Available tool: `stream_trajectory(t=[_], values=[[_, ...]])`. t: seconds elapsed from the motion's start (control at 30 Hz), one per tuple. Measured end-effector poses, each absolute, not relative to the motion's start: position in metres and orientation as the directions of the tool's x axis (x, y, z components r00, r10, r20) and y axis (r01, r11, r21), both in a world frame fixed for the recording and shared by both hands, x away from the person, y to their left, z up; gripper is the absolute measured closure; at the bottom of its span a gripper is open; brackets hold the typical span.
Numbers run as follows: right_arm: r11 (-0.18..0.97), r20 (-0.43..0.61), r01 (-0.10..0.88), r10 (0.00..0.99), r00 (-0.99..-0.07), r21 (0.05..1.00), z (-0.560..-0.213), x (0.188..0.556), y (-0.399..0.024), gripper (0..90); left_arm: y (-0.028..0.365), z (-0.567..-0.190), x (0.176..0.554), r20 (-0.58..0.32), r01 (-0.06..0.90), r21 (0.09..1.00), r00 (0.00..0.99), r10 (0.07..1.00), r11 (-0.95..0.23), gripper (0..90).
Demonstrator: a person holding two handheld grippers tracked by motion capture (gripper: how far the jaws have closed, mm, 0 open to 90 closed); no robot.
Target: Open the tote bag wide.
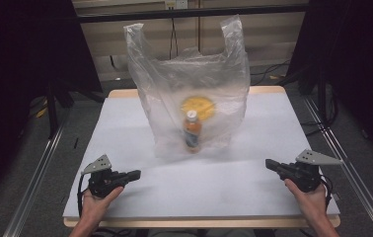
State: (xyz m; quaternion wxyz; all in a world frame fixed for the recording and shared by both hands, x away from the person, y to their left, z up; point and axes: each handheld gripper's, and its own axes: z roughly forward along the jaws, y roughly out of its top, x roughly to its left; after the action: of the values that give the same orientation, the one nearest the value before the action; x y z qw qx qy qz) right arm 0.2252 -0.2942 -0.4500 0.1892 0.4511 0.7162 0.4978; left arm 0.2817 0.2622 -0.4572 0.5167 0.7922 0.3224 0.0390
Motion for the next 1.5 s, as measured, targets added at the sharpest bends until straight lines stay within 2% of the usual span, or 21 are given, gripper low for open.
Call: stream_trajectory(t=[0.4, 0.83, 1.07, 1.27, 1.5], values=[[0.085, 0.205, 0.473, 0.825, -0.527, 0.877, -0.448, 0.230, -0.288, 90.0, 0.262, -0.454, 0.287, -0.296, 0.486, 0.841, 0.779, 0.552, -0.236, 90.0], [0.117, 0.198, 0.452, 0.782, -0.591, 0.884, -0.431, 0.241, -0.271, 90.0, 0.252, -0.443, 0.293, -0.304, 0.488, 0.840, 0.787, 0.537, -0.239, 90.0], [0.124, 0.191, 0.416, 0.746, -0.637, 0.901, -0.409, 0.254, -0.256, 90.0, 0.241, -0.430, 0.297, -0.303, 0.478, 0.837, 0.811, 0.500, -0.268, 90.0], [0.112, 0.194, 0.390, 0.724, -0.662, 0.914, -0.390, 0.273, -0.246, 90.0, 0.241, -0.415, 0.303, -0.299, 0.471, 0.848, 0.803, 0.515, -0.242, 90.0], [0.132, 0.168, 0.358, 0.702, -0.692, 0.924, -0.362, 0.292, -0.234, 90.0, 0.234, -0.379, 0.317, -0.255, 0.415, 0.885, 0.813, 0.523, -0.213, 90.0]])
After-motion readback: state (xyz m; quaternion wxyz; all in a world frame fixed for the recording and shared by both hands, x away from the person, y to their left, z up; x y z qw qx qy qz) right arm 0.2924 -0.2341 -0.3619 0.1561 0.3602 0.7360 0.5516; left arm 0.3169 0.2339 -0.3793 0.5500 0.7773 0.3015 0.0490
